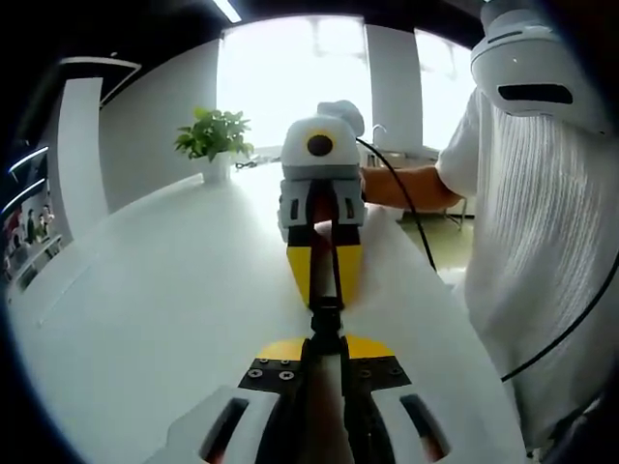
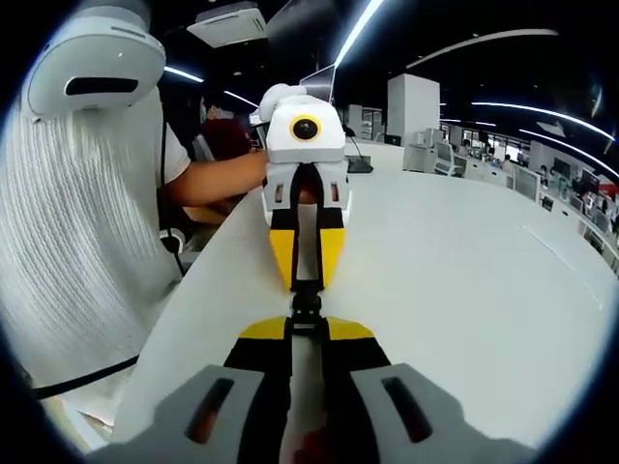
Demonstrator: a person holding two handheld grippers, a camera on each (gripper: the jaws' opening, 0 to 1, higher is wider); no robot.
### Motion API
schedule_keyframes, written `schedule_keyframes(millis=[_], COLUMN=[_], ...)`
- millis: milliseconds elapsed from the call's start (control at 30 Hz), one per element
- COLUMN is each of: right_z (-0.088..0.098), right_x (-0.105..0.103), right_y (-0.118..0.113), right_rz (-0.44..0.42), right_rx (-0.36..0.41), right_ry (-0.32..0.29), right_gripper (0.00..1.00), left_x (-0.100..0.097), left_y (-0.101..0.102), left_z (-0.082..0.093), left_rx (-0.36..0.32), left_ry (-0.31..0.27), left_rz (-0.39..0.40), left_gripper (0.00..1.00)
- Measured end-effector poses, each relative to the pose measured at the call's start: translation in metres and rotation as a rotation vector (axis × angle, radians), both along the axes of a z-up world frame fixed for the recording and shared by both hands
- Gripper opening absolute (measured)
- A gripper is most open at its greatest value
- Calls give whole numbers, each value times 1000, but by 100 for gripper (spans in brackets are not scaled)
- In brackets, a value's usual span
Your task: Snap the two parts of the plastic buckle together until the buckle closes and remains connected.
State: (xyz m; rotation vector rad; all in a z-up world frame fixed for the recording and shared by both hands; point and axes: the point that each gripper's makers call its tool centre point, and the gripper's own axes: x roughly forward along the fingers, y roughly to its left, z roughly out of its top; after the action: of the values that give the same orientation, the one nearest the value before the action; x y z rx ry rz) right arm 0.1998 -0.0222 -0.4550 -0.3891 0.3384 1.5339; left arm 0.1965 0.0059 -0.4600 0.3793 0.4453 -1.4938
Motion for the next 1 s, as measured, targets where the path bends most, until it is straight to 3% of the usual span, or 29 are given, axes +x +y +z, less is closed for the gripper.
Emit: schedule_keyframes(millis=[700, 1000], right_z=[-1, -1], right_x=[-1, 1], right_y=[1, 1], right_rz=[48, 7], right_rx=[-12, -16], right_ry=[-2, -18], right_gripper=[10, 10], left_x=[1, 3], left_y=[-3, -2], left_z=[0, 0], left_rx=[7, 0], left_ry=[-12, -20], left_rz=[-26, 4], left_gripper=[10, 9])
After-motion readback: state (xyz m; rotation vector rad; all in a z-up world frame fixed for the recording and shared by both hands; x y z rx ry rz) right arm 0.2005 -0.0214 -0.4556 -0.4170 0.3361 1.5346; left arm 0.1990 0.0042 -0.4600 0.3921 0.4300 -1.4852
